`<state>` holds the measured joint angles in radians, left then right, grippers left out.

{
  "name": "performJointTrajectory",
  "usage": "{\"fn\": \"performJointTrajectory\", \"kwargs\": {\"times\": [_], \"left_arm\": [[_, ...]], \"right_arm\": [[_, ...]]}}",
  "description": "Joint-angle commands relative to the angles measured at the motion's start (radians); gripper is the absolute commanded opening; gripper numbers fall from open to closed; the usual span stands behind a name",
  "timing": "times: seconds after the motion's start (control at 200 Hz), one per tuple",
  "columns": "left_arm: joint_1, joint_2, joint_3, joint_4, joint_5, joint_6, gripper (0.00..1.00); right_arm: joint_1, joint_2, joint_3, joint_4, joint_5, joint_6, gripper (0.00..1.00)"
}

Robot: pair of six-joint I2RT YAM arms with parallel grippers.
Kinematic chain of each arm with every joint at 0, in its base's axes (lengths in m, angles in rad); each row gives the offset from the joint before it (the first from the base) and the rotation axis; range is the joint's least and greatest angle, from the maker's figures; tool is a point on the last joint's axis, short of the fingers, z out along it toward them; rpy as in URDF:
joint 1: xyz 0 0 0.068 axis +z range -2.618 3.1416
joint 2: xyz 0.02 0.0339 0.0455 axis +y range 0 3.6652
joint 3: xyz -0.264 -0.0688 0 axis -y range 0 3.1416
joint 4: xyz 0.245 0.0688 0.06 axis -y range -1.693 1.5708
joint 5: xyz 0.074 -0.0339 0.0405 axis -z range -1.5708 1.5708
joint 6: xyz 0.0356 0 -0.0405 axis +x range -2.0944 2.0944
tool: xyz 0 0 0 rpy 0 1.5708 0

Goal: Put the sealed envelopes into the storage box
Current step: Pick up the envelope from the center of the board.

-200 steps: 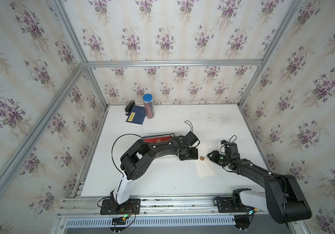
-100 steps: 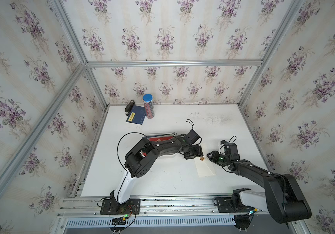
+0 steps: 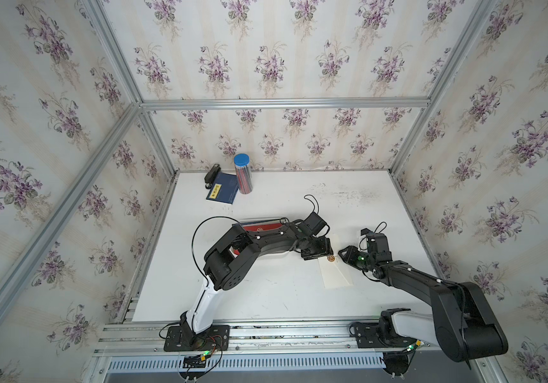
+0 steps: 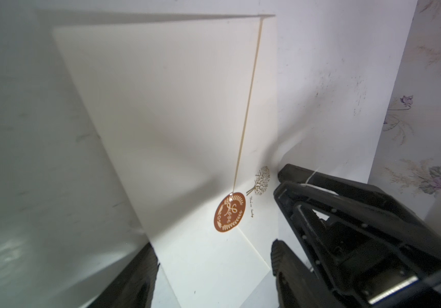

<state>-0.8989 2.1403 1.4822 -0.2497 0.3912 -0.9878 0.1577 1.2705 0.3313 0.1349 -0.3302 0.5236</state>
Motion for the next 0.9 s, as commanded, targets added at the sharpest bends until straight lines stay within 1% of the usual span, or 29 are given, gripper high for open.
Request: {"fn": "performJointTrajectory", "kwargs": {"times": [0.0, 0.11, 0.33, 0.59, 0.694, 0.894], "left_arm": [[-0.001, -0.001, -0.018, 0.009, -0.007, 0.067, 0.70], [-0.004, -0.014, -0.025, 0.063, 0.019, 0.087, 0.70], [-0.007, -0.058, -0.058, 0.122, 0.023, 0.101, 0.69], [-0.007, -0.096, -0.108, 0.224, 0.055, 0.066, 0.69], [-0.007, -0.095, -0.109, 0.236, 0.065, 0.058, 0.69], [-0.006, -0.100, -0.148, 0.323, 0.088, 0.011, 0.67]], "right_arm": [[0.003, 0.010, -0.006, -0.105, 0.000, 0.004, 0.38], [0.002, 0.013, -0.006, -0.105, -0.003, 0.004, 0.38], [0.002, 0.016, -0.006, -0.103, -0.003, 0.003, 0.38], [0.003, 0.017, -0.008, -0.100, -0.003, 0.004, 0.38], [0.002, 0.015, -0.010, -0.100, -0.003, 0.004, 0.38], [0.003, 0.013, -0.012, -0.097, -0.004, 0.005, 0.38]]}}
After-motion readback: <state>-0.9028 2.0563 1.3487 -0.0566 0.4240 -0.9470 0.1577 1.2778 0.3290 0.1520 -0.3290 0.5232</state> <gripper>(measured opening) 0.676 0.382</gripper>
